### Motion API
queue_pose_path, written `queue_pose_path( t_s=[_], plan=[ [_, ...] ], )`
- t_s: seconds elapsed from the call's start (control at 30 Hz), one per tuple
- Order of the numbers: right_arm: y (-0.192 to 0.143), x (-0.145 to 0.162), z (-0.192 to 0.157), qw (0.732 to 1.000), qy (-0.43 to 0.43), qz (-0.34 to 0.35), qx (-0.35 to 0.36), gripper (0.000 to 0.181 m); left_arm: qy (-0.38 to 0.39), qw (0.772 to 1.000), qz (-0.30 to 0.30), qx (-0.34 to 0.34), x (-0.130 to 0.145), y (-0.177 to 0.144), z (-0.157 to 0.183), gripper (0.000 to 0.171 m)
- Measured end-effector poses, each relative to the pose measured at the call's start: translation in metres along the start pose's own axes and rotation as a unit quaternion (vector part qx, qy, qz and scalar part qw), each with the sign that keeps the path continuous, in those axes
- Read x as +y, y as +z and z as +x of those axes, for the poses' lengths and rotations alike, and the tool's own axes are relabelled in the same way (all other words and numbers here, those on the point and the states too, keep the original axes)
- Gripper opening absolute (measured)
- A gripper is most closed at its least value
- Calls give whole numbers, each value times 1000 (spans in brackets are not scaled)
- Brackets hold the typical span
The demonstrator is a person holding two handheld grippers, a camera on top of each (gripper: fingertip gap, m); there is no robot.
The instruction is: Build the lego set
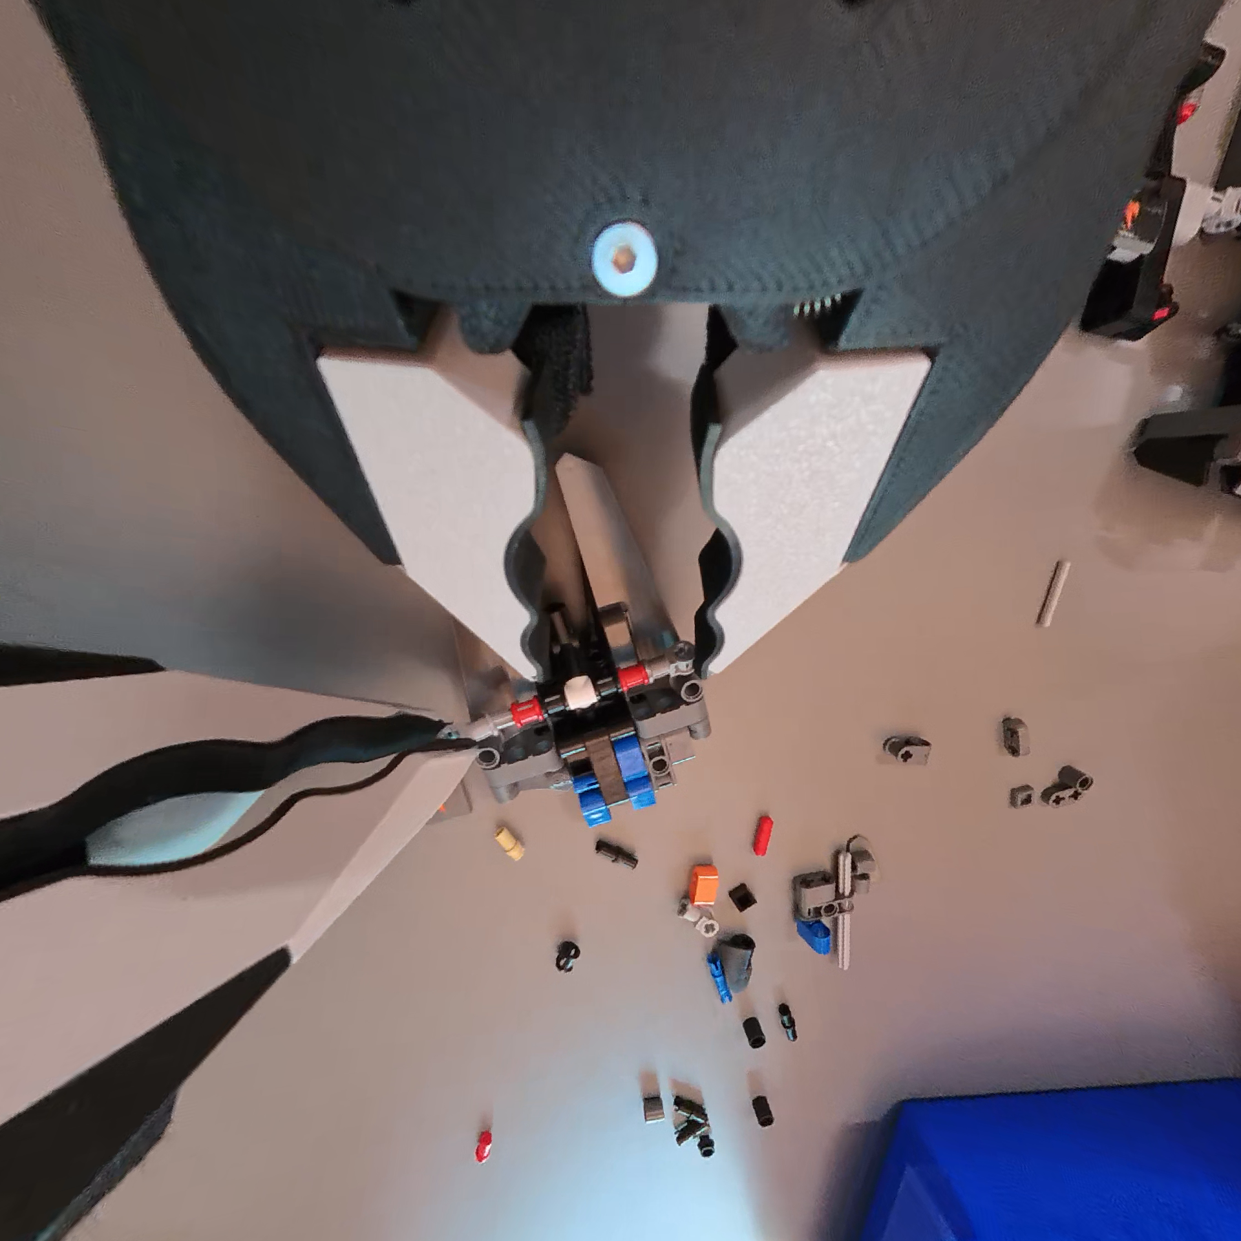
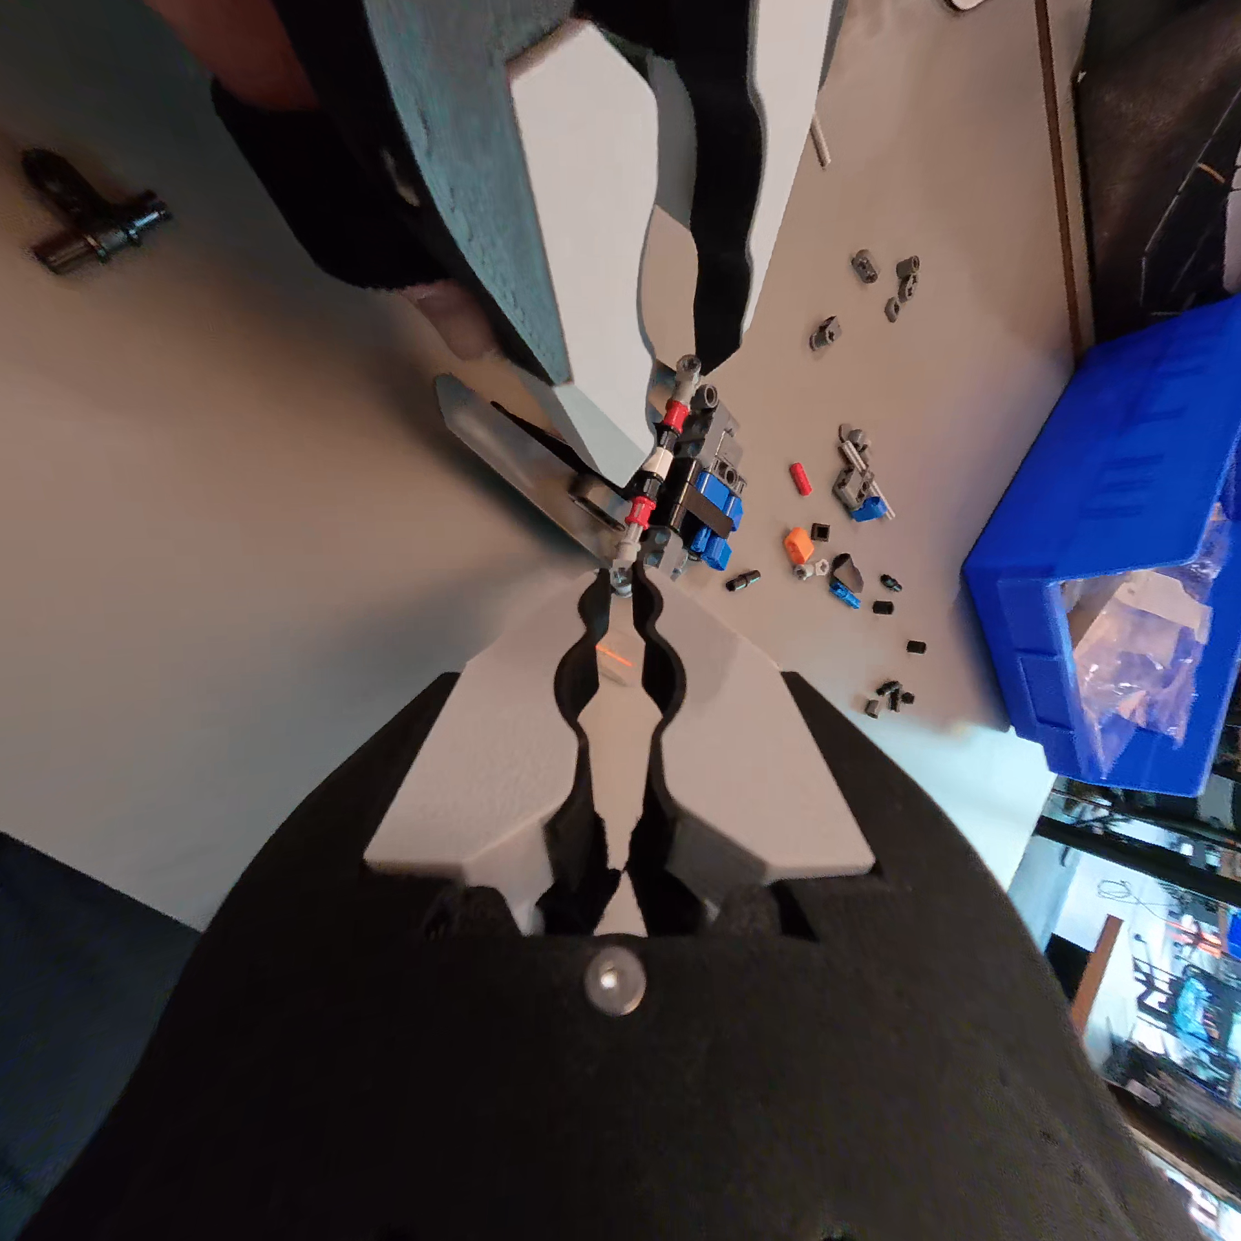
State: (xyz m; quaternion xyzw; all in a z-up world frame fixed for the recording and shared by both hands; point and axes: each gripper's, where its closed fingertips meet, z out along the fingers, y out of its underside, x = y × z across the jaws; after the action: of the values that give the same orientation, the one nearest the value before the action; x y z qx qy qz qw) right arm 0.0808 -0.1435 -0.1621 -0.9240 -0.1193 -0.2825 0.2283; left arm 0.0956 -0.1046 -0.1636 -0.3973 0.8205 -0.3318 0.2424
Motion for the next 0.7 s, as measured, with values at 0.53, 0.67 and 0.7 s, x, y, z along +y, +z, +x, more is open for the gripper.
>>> queue_pose_path(
  t_s=[0.53,0.67,0.7],
  plan=[
    [8,0,7,996,-15,1,86,3,-17,1000,-2,-26,-1,2,-6,40],
    [8,0,7,995,-14,-6,94,3,-16,999,0,-32,-1,2,-6,40],
    [9,0,7,995,-13,-6,96,3,-17,999,1,-33,-1,2,-6,40]
  ],
)
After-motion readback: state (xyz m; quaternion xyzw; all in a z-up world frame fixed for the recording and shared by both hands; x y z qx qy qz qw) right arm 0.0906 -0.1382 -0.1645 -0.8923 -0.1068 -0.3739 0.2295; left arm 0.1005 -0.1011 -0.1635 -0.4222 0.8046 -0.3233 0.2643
